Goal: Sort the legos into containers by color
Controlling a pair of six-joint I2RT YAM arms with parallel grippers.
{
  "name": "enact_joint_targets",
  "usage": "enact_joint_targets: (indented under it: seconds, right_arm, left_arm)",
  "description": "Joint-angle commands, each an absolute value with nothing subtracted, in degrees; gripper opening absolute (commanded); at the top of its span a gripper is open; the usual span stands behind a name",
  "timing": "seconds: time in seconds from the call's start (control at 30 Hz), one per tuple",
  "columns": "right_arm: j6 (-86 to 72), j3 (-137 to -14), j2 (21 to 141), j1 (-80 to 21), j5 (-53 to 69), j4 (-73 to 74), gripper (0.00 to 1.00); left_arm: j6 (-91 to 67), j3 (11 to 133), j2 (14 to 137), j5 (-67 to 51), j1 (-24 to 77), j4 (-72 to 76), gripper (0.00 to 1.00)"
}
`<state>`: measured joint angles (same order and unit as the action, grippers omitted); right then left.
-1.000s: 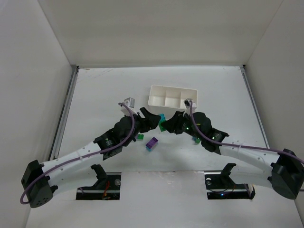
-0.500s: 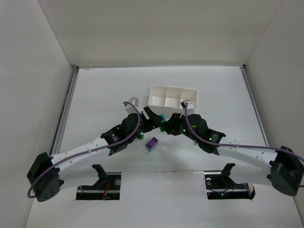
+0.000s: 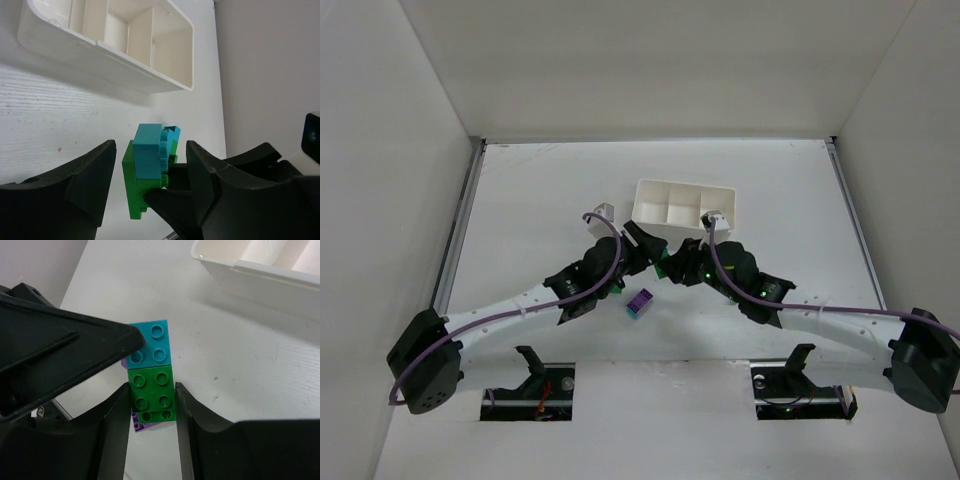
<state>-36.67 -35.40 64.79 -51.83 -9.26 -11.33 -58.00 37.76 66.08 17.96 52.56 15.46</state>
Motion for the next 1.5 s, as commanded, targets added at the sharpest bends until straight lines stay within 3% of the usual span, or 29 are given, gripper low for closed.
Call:
enact_joint_targets:
  seconds: [0.0, 1.07, 1.27, 1.47]
  right_arm:
    - [-36.47, -34.72, 63.46, -52.25, -10.02, -15.38, 0.3]
    - [-36.74, -33.66, 63.54, -51.11, -10.9, -18.28, 0.31]
    - [-36.65, -33.14, 63.9, -51.19, -10.9, -17.93, 0.31]
    - [-36.83, -32.52, 63.28, -51.11, -10.81, -17.75, 0.31]
  left_arm:
    - [-60.2, 35.86, 65.04, 22.66, 53.48, 20.3, 0.55]
    - [-65.39, 34.8, 67.5, 23.03, 54.71, 22.15, 0.38]
    - [-64.78, 34.98, 67.67, 24.34, 55.24, 22.23, 0.47]
    - [-65.22, 34.02, 67.5, 24.79, 55.06, 23.82, 0.47]
